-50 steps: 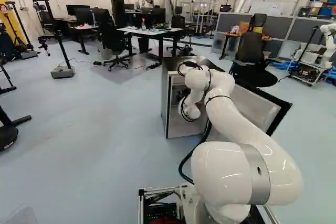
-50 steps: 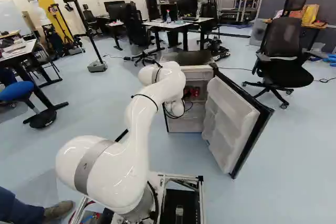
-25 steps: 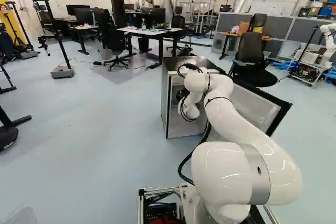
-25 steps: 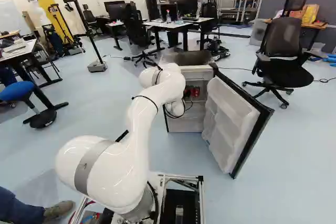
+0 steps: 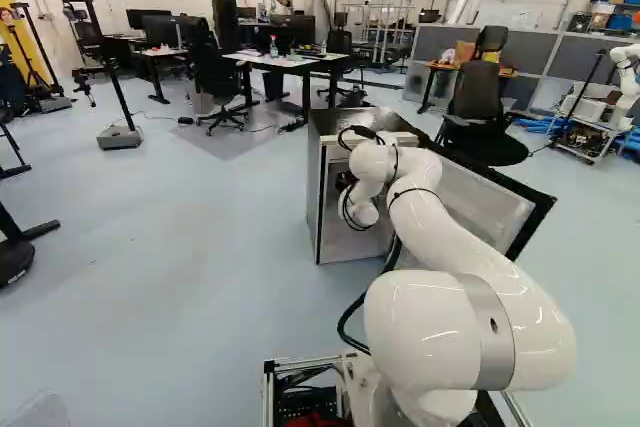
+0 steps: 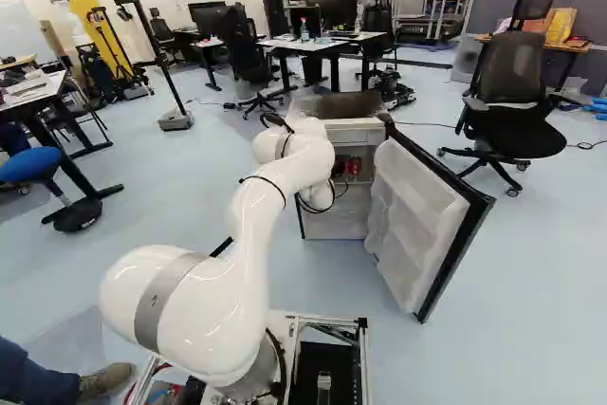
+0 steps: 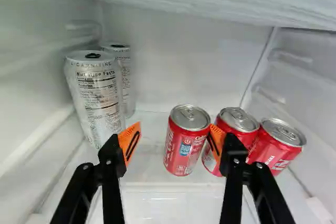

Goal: Grab a drink from the fridge

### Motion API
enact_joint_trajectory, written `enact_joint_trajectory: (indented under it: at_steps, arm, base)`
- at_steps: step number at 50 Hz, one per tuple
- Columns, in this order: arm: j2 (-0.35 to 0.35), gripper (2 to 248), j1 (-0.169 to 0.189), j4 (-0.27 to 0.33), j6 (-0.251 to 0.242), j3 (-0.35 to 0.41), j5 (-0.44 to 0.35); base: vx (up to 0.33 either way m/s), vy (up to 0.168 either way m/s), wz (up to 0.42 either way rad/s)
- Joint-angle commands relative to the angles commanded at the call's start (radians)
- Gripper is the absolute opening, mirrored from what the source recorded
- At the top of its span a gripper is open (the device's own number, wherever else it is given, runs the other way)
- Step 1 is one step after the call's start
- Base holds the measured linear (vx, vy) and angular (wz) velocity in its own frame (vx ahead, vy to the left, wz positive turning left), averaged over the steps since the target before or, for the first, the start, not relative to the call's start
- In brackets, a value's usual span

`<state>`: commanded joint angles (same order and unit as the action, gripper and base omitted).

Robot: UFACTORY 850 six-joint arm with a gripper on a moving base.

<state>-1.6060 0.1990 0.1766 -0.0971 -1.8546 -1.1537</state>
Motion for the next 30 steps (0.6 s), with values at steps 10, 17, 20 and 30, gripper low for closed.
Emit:
enact_joint_trajectory:
  at_steps: [10, 17, 20, 30]
  arm:
    - [-0.01, 181, -0.004, 0.0, 0.0, -0.017, 0.0]
    - [-0.009, 181, -0.005, 0.0, 0.0, -0.016, 0.0]
    - [-0.009, 181, -0.005, 0.0, 0.0, -0.016, 0.0]
    - [-0.009, 123, -0.005, 0.0, 0.0, -0.016, 0.0]
  base:
    - [0.0, 0.0, 0.0]
    - [0.0, 0.0, 0.0]
    - [0.0, 0.0, 0.0]
    - [0.0, 0.0, 0.0]
